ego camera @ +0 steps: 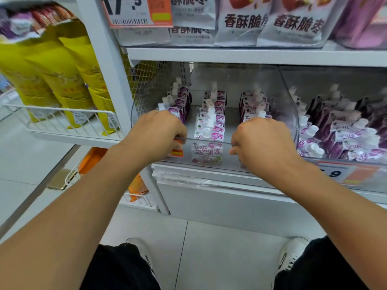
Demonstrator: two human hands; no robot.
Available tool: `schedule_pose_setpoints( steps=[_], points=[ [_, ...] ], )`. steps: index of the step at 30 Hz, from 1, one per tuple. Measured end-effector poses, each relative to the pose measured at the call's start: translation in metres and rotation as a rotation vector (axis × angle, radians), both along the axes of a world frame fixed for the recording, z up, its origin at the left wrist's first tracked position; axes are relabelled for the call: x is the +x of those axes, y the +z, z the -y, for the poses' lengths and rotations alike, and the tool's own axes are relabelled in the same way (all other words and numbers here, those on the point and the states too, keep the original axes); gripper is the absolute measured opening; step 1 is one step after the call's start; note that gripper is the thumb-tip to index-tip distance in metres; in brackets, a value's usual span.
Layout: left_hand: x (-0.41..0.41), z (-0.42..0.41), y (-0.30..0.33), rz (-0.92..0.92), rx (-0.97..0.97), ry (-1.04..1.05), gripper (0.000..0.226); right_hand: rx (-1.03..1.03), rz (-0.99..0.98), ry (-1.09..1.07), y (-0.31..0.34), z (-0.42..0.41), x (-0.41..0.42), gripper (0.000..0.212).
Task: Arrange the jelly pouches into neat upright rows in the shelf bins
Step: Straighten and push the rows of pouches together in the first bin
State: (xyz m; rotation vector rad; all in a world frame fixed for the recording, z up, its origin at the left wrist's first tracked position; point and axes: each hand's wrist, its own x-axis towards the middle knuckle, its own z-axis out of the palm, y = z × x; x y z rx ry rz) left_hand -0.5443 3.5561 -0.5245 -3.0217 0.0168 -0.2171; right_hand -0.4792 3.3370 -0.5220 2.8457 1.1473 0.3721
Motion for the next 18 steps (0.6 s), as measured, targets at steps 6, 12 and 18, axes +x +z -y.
schedule_pose_setpoints(
  steps=[6,12,18],
  points=[
    [0.002,-0.004,-0.007,0.008,-0.038,0.012,0.011,0.040,0.003,0.032,-0.009,0.002,0.004,0.023],
    [-0.005,-0.001,-0.017,0.003,-0.083,0.036,0.012,0.070,0.018,0.034,-0.019,0.004,0.001,0.018],
    [-0.024,0.015,-0.039,0.131,0.043,0.144,0.016,-0.022,0.074,-0.004,-0.032,0.008,-0.013,0.026]
  ],
)
